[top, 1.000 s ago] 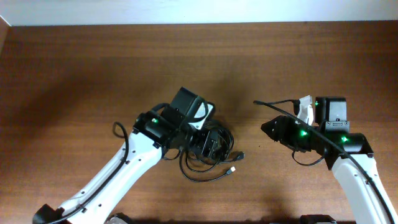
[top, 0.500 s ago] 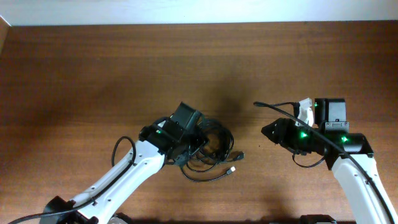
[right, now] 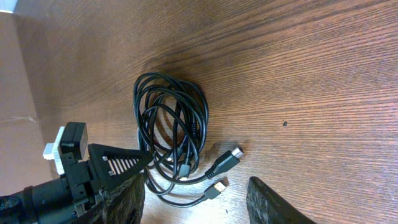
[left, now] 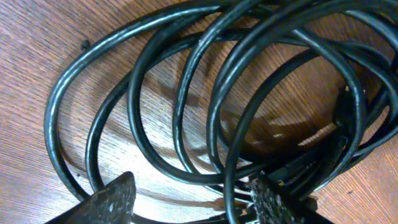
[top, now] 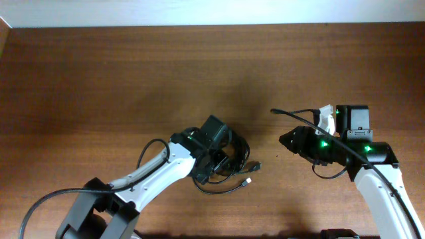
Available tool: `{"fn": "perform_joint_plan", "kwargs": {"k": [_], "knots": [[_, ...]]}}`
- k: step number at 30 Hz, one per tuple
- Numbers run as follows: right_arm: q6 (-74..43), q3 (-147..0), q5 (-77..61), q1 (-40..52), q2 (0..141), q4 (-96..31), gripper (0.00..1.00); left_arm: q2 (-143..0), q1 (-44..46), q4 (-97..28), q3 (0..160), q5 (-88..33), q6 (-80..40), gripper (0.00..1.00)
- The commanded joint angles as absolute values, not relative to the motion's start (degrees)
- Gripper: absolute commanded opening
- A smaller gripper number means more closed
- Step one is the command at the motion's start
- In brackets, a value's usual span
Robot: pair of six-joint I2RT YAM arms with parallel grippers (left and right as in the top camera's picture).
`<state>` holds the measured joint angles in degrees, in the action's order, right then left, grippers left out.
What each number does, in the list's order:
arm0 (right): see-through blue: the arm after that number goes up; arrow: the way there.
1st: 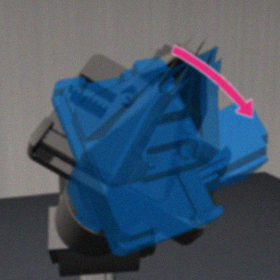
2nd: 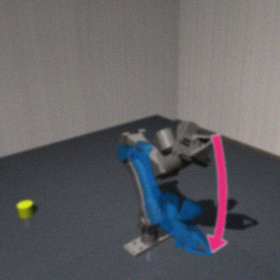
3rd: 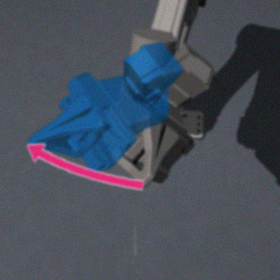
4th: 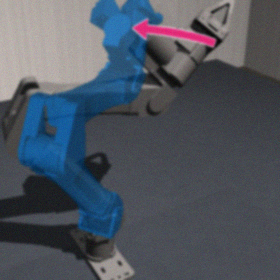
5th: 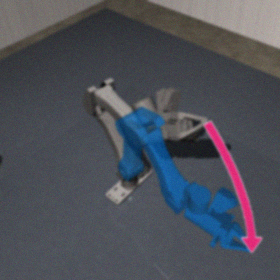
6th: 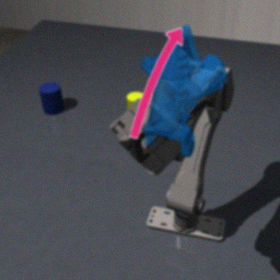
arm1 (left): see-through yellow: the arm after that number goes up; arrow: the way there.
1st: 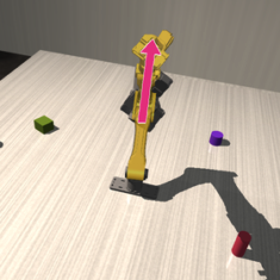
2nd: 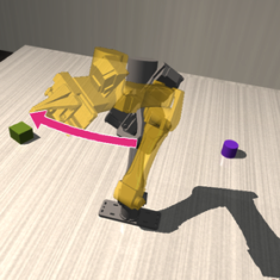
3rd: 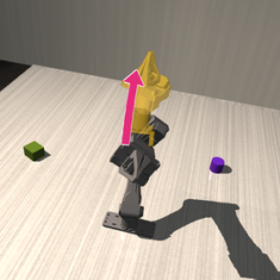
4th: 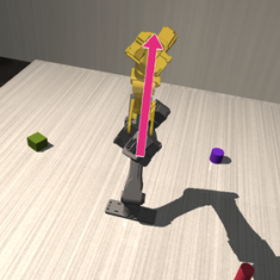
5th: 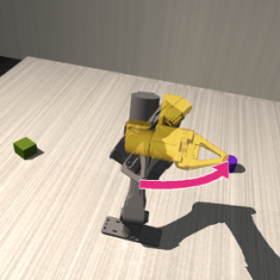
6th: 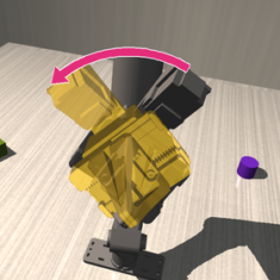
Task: Untangle cables
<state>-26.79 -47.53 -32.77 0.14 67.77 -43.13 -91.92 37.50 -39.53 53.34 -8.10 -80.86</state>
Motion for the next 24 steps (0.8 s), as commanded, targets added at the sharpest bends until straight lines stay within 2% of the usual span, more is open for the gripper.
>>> {"fn": "perform_joint_plan", "kwargs": {"k": [1, 4, 6, 7, 9, 10, 17, 20, 24], "knots": [[-26.3, -48.2, -32.2, 0.0, 67.7, -43.2, 0.52, -93.2, 38.1, -39.1, 52.9, -7.6, -81.8, 0.57], [-26.3, -48.2, -32.2, 0.0, 67.7, -43.2, 0.52, -95.7, 38.3, -39.0, 52.9, -7.7, -81.8, 0.54], [-26.3, -48.2, -32.2, 0.0, 67.7, -43.3, 0.52, -96.9, 38.3, -39.0, 52.9, -7.7, -81.8, 0.45], [-26.3, -48.2, -32.2, 0.0, 67.7, -43.3, 0.52, -97.0, 38.3, -39.0, 52.9, -7.6, -81.8, 0.38], [-26.3, -48.2, -32.3, 0.0, 67.7, -43.4, 0.52, -97.0, 38.1, -39.0, 52.9, -7.6, -81.8, 0.04], [-26.3, -48.2, -32.3, 0.0, 67.7, -43.6, 0.52, -97.0, 37.5, -39.0, 52.9, -7.6, -80.9, 0.00], [-26.3, -48.2, -32.2, 0.0, 67.7, -44.4, 0.53, -93.2, 28.0, -39.1, 54.4, -11.2, -55.2, 0.01], [-26.3, -48.2, -31.3, 0.0, 67.7, -44.4, 0.53, -90.8, 25.6, -39.0, 54.5, -11.2, -53.3, 0.24], [-26.3, -48.2, -30.8, 0.0, 67.7, -44.4, 0.53, -90.3, 25.5, -39.0, 54.5, -12.9, -51.7, 0.33]]}}
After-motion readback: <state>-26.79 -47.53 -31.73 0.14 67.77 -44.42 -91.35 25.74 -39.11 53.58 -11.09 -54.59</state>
